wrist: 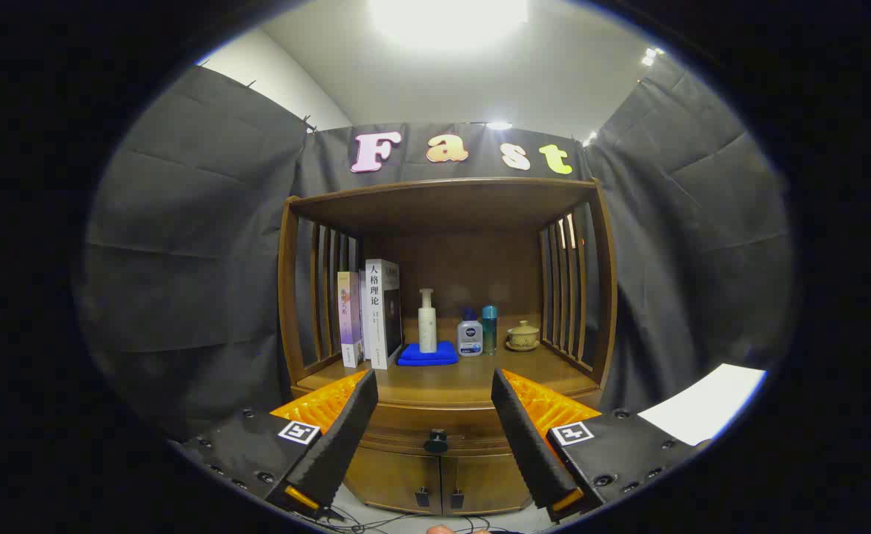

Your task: Pull open the drawer, take out the items inside it, and place them on the countertop above the cabinet.

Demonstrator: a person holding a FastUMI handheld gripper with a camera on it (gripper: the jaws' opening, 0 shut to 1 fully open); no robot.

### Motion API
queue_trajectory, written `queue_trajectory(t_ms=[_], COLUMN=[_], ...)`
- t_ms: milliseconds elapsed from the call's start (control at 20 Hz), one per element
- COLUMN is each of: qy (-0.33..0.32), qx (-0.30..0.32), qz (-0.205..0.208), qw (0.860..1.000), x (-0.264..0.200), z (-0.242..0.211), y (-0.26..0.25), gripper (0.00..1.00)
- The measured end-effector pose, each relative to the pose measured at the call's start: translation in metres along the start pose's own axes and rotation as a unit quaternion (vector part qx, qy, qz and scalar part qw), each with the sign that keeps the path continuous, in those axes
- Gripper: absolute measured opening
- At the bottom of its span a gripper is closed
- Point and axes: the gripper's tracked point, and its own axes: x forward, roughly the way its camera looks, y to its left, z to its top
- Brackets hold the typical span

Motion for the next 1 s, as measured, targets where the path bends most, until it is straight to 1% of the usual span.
queue_trajectory(t_ms=[400,700,1000], qy=[-0.001,0.018,0.034], qx=[0.002,0.008,0.014], qz=[-0.002,0.007,0.003], qw=[1.000,1.000,0.999], x=[0.002,0.008,0.019], z=[-0.005,-0.022,-0.042], y=[-0.001,0.004,-0.001], gripper=[0.97,0.98,0.98])
